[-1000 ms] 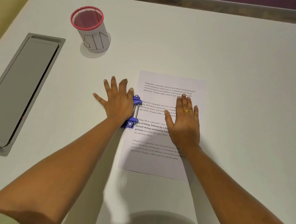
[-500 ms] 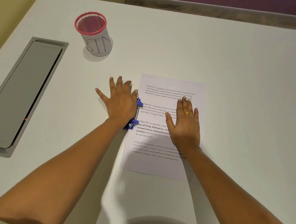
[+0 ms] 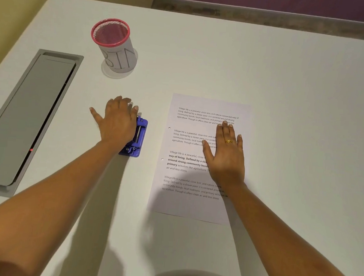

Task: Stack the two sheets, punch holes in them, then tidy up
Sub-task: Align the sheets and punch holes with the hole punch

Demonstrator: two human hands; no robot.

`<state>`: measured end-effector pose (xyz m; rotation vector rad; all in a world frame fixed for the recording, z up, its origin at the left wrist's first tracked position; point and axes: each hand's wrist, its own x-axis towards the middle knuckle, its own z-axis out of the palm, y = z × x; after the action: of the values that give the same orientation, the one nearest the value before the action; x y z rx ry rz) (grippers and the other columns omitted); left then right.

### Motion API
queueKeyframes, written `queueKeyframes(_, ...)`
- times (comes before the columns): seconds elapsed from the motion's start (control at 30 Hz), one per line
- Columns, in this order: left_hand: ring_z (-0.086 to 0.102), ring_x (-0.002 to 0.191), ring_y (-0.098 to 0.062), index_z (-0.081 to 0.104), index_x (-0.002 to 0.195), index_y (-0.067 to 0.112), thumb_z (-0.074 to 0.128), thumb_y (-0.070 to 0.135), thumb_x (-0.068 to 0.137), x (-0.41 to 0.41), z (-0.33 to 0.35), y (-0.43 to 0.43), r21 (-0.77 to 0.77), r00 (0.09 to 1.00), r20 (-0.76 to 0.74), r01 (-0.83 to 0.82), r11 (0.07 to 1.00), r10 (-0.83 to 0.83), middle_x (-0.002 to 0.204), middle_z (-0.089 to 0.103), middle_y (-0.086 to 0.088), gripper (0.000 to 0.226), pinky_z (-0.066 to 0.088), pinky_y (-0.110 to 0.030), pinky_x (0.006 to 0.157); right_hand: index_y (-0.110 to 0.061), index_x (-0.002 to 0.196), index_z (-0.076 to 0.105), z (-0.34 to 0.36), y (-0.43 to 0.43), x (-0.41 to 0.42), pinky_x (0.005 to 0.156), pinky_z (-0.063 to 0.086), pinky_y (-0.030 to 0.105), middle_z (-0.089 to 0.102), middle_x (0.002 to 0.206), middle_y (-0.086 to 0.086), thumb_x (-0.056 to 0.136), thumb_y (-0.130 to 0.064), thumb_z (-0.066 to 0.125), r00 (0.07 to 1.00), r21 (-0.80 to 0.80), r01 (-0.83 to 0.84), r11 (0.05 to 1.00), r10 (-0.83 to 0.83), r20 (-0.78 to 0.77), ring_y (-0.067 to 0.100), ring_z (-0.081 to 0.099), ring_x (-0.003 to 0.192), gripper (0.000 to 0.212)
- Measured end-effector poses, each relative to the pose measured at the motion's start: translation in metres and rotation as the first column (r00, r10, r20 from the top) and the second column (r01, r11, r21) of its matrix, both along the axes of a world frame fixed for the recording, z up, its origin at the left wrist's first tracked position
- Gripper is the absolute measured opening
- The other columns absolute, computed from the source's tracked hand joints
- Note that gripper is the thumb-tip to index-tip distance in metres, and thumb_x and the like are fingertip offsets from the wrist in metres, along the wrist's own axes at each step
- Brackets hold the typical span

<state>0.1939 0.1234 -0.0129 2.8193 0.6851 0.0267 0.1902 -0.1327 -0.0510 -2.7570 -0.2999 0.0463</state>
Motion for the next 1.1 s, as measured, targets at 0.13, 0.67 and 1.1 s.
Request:
queueKeyframes(0.13, 0.039, 0.131, -0.028, 0.046, 0.129, 0.008, 0.034, 0.025, 0.098, -0.002, 0.008, -0.006, 0.001, 0.997, 0.082, 0.012, 1.000, -0.012, 0.137, 0.047, -0.012, 0.037, 0.010, -0.052, 0.114, -0.009, 0.146, 0.019, 0.000, 0.000, 0.001, 0.120, 0.003, 0.037, 0.015, 0.157, 0.007, 0.096, -0.046, 0.027, 1.000, -0.024, -0.001, 1.000, 0.000, -0.018, 0.018, 0.010, 0.146, 0.063)
queueKeyframes(0.67, 0.049, 0.120, -0.028, 0.039, 0.131, 0.000, 0.060, 0.010, 0.086, -0.013, 0.017, -0.085, -0.670, 0.975, -0.043, -0.190, 0.718, 0.217, 0.134, 0.050, -0.016, 0.050, 0.037, -0.026, 0.093, -0.010, 0.147, 0.017, 0.000, 0.000, 0.002, 0.119, 0.001, 0.036, 0.014, 0.157, 0.007, 0.095, -0.048, 0.024, 0.999, -0.041, -0.006, 0.999, 0.004, -0.037, 0.018, 0.008, 0.146, 0.064)
queueKeyframes(1.1, 0.055, 0.108, -0.027, 0.044, 0.127, 0.005, 0.066, 0.017, 0.083, -0.001, 0.018, -0.074, -0.823, 0.910, -0.212, -0.363, 0.436, 0.357, 0.128, 0.053, -0.014, 0.051, 0.045, -0.032, 0.080, -0.009, 0.147, 0.017, -0.002, -0.001, 0.002, 0.118, 0.000, 0.035, 0.014, 0.157, 0.007, 0.095, -0.048, 0.024, 1.000, -0.040, -0.006, 0.999, 0.005, -0.029, 0.018, 0.009, 0.146, 0.065)
